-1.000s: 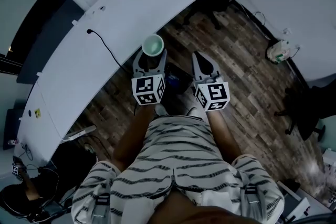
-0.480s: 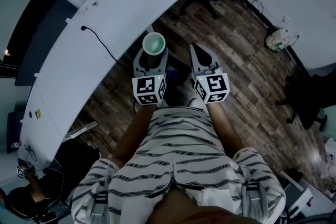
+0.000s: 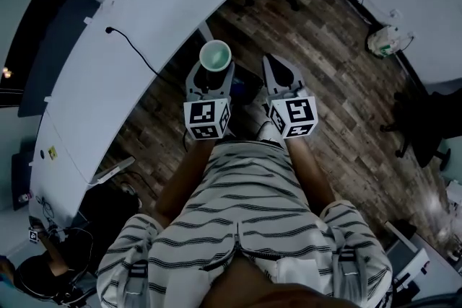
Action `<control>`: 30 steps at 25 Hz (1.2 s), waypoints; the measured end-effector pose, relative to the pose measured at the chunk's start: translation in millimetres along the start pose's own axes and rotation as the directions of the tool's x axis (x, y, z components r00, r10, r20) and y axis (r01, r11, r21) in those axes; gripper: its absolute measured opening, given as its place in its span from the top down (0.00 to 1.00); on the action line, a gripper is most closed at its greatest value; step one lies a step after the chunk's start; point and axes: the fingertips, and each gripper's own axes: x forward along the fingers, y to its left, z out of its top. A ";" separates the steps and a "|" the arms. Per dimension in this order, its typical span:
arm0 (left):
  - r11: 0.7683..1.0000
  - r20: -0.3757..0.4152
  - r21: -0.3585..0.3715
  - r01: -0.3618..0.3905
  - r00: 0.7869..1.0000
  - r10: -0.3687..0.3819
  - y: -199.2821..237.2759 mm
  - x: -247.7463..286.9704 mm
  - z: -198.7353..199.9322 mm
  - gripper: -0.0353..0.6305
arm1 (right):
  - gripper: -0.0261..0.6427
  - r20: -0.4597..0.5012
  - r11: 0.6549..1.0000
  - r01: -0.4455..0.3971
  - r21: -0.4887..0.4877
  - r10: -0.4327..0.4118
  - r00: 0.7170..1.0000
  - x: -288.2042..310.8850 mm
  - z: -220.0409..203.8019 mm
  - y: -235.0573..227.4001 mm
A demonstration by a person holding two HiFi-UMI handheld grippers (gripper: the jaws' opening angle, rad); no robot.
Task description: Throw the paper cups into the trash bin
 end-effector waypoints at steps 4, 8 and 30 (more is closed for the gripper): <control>1.000 -0.038 -0.004 0.015 0.999 -0.016 -1.0 0.3 -13.4 0.53 | 0.94 -0.023 1.000 0.008 0.011 -0.008 1.000 -1.9 -9.6 1.0; 1.000 -0.079 -0.011 0.023 0.997 -0.024 0.4 -1.2 -30.0 0.53 | 0.94 -0.051 1.000 0.014 0.027 -0.013 0.999 -2.8 -23.0 2.6; 0.994 -0.251 -0.058 0.088 0.963 -0.100 2.4 12.0 -123.2 0.53 | 0.94 -0.195 0.991 0.095 0.095 -0.075 0.978 4.2 -109.0 -7.2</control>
